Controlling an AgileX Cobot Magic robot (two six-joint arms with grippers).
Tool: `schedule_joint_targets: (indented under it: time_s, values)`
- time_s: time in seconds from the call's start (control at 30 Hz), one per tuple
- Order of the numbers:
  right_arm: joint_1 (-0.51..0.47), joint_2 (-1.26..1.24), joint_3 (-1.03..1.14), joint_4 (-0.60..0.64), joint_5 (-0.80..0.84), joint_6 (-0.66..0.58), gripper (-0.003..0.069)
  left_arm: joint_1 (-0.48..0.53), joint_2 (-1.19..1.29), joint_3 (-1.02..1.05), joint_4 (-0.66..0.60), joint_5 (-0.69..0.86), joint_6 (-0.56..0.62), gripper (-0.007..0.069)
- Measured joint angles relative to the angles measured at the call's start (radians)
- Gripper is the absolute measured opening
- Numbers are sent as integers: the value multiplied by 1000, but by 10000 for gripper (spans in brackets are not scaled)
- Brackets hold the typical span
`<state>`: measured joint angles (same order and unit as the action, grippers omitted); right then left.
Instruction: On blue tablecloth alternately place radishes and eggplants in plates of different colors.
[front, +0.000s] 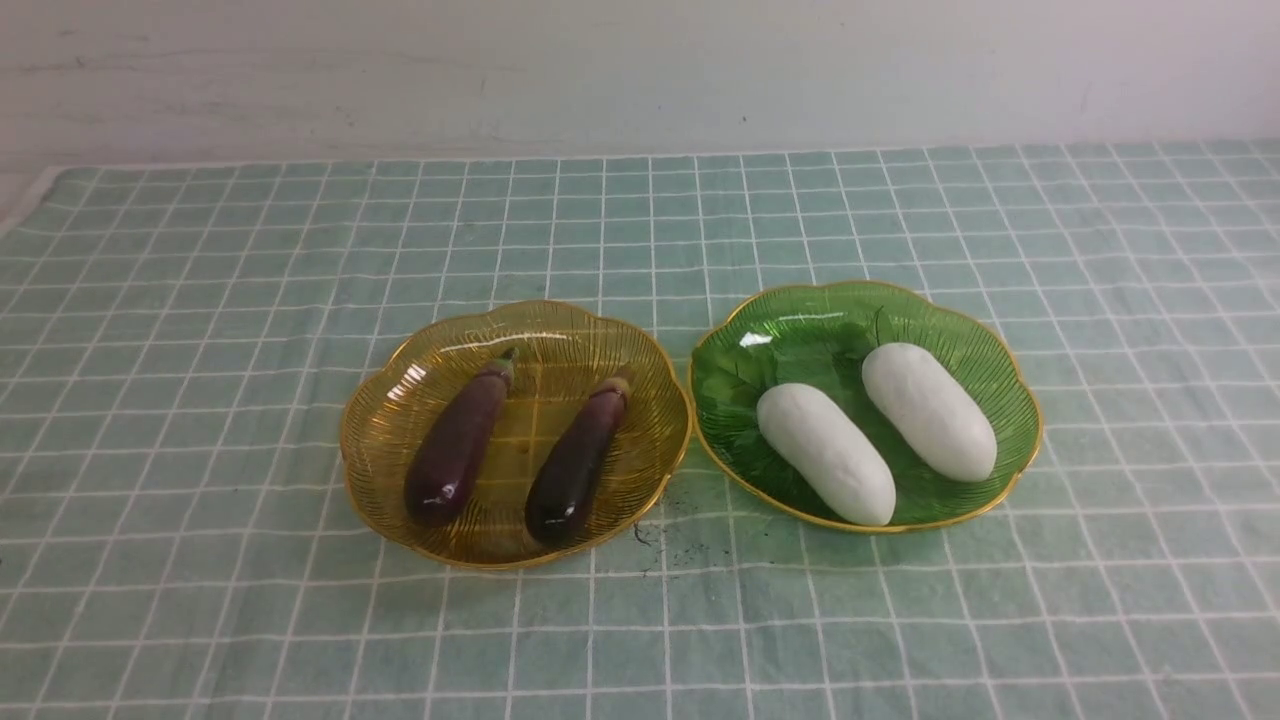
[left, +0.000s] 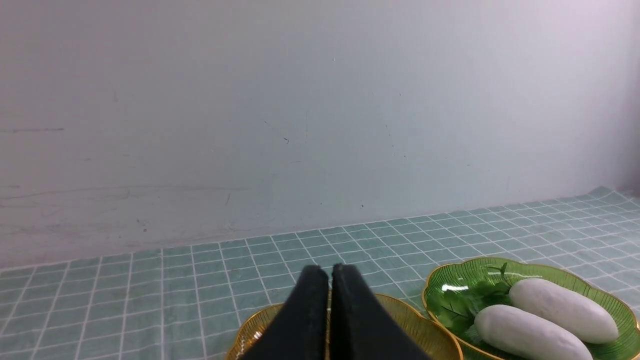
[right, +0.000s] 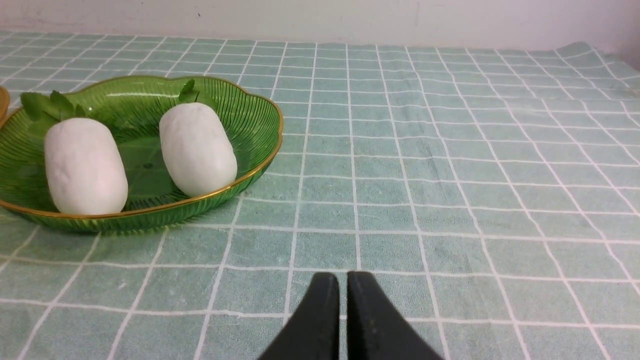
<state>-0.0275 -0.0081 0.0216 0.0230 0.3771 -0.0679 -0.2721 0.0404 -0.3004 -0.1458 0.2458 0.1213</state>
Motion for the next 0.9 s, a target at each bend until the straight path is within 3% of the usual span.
schedule_joint_targets:
  time_s: [0.53, 0.9]
  values:
    - [0, 0, 0, 0, 0, 1, 20, 7, -1, 110, 40, -31, -24, -8]
    - [0, 0, 0, 0, 0, 1, 20, 223, -45, 328, 179, -15, -210, -8]
